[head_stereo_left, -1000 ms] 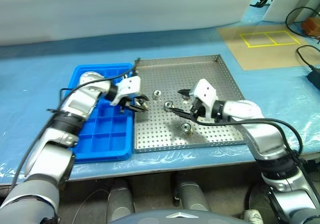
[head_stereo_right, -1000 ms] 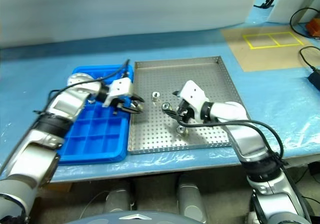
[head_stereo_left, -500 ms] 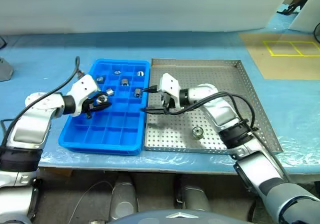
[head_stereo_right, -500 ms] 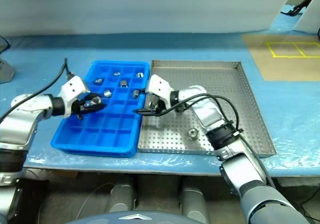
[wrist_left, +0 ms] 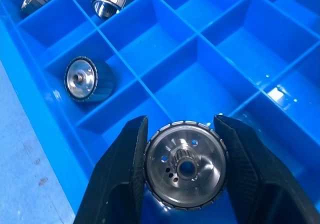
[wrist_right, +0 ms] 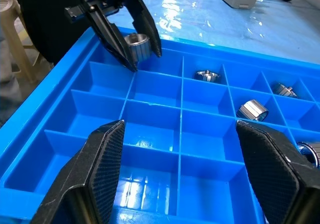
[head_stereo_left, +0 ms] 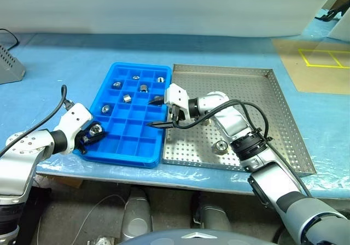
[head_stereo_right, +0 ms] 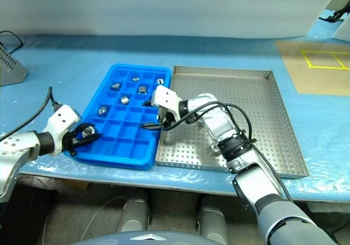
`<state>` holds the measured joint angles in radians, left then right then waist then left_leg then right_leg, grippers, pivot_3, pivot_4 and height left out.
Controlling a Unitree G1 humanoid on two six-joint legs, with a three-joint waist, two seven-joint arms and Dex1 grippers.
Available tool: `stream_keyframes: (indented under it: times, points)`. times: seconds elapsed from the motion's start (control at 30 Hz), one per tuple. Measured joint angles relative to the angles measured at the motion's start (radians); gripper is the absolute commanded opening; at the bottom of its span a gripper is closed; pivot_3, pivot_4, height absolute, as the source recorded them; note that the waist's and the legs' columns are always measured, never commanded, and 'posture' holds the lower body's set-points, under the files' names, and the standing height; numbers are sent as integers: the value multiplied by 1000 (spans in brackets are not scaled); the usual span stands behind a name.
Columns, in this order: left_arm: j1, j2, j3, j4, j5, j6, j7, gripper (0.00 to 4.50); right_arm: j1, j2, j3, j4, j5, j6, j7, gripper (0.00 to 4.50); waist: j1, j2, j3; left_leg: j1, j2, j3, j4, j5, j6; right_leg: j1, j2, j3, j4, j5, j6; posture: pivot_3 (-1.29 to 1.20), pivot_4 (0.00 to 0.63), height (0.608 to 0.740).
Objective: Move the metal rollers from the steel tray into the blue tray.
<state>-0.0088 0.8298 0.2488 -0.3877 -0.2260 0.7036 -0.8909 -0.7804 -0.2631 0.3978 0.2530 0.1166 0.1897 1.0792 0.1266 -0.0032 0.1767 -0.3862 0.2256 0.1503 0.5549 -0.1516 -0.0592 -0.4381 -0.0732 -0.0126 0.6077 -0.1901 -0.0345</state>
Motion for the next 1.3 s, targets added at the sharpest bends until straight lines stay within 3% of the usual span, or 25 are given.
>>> stream_keyframes:
  times: [0.63,0.67,0.77,1.1,1.3]
  points:
    - [62,52,12,-11,-21,2,23,1752,2,1,0,10,-39,-7,-15,3697,-1,0,0,0,0,0,-3,1,-1,-1,0,0,-1,-1,2,237,150,740]
    - [62,52,12,-8,-20,-1,25,2471,2,1,0,10,-40,-8,-16,3697,-1,0,0,0,0,0,-3,1,-1,-1,0,0,-1,0,0,233,150,740]
    - [52,52,7,10,-16,-9,32,3332,2,0,0,12,-44,-9,-17,3697,-1,0,0,0,0,0,-3,1,-1,-1,0,0,-1,0,0,231,150,740]
    - [-46,52,-27,18,-54,-13,26,3332,9,-1,-1,15,-54,-10,-27,3697,-2,0,0,1,0,0,-2,1,-2,0,0,0,0,0,0,187,150,740]
    - [-187,52,-104,45,-80,-37,-3,3332,24,-34,-29,1,-47,11,-29,3697,-2,0,0,1,-1,0,-2,2,-3,0,0,0,0,0,0,107,150,740]
